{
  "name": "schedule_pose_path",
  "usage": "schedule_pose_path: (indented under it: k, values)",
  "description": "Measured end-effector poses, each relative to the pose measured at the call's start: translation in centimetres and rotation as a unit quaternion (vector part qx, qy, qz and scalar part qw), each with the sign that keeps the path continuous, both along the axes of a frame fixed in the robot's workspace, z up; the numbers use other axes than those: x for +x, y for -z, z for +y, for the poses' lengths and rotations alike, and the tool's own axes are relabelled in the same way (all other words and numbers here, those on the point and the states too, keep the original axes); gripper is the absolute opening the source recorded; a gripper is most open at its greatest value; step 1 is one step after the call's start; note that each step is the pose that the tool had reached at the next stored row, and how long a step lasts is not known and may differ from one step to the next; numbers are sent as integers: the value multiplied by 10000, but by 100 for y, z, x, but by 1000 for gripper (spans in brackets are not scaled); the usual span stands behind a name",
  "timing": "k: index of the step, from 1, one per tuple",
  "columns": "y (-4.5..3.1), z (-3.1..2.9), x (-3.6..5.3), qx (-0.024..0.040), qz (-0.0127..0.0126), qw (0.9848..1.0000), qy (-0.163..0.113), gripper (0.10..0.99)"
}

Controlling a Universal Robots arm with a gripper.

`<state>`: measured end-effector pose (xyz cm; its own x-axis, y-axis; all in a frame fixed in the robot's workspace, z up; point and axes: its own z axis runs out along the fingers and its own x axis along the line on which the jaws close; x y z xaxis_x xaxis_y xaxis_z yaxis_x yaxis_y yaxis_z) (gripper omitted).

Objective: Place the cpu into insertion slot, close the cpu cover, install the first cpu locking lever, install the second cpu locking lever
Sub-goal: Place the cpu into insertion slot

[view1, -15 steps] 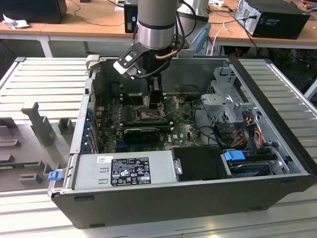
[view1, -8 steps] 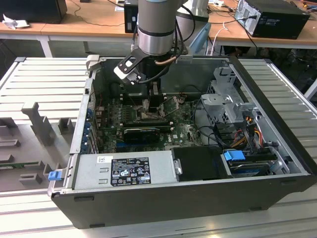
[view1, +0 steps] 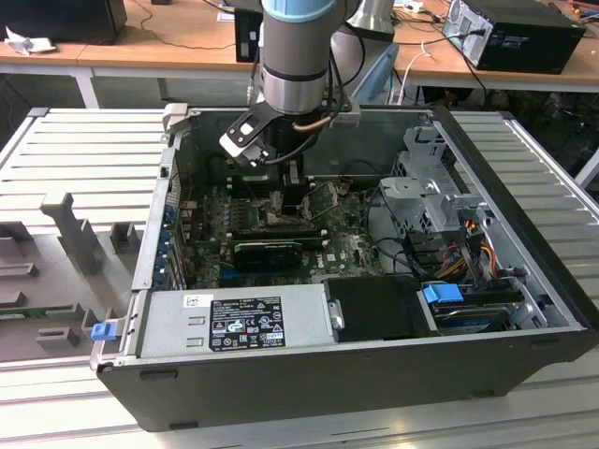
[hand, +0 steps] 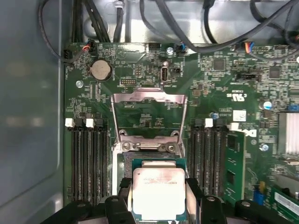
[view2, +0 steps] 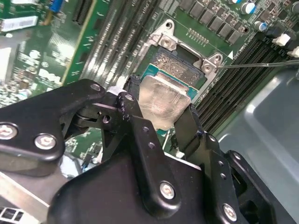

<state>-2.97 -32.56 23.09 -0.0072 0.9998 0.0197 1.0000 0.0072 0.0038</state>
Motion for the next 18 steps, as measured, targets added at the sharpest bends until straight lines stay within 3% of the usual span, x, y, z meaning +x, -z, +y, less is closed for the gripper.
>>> schedule_pose_path:
  k: [4,10,18]
  values:
    - [99,65,0,-1,0,10000,-25,541]
    - [256,78,-48,11,1,10000,-25,541]
    - [301,78,-53,44,0,10000,-8,541]
